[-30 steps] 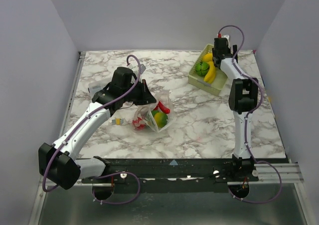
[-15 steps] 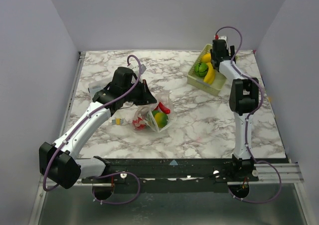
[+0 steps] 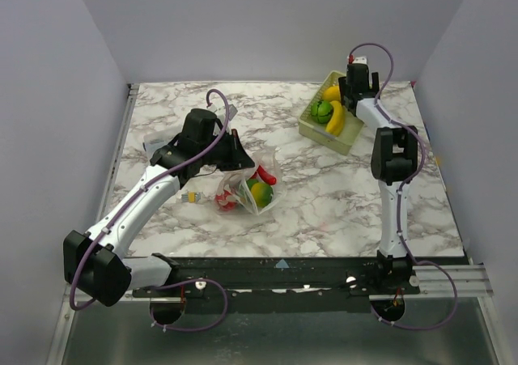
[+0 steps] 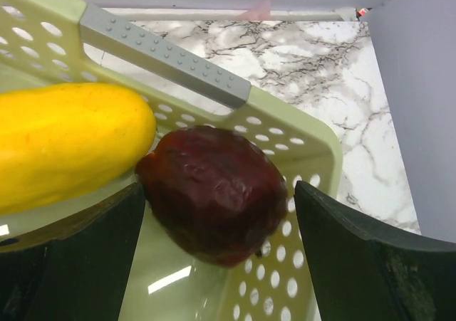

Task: Place the food in the zip-top bag and seal the zipper
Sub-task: Pick up the fake fruit from the bin, then place the fake fruit in the zipper food storage bag.

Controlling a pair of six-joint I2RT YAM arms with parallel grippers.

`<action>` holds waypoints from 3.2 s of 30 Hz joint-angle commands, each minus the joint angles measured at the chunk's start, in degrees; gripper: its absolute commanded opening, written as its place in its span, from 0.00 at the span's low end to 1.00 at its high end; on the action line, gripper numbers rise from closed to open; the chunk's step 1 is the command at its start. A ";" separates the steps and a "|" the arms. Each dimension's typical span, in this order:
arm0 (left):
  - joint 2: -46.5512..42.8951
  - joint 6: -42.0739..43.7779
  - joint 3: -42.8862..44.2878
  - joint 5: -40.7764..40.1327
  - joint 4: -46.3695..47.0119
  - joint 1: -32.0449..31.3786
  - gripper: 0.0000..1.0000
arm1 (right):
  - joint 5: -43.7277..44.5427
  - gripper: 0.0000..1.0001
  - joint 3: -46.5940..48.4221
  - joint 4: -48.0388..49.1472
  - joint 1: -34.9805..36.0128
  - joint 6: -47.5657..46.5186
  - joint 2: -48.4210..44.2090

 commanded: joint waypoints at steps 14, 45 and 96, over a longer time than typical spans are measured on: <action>0.63 0.03 -0.42 0.54 1.42 -0.01 0.00 | -3.63 0.48 1.76 -1.10 -0.51 0.88 3.75; -0.75 0.11 -0.15 0.59 1.19 0.29 0.00 | -66.40 0.00 -74.25 31.90 -0.06 63.53 -64.28; -2.95 0.09 -0.16 0.72 1.25 0.59 0.00 | -38.89 0.92 -71.47 23.04 40.30 66.72 -64.61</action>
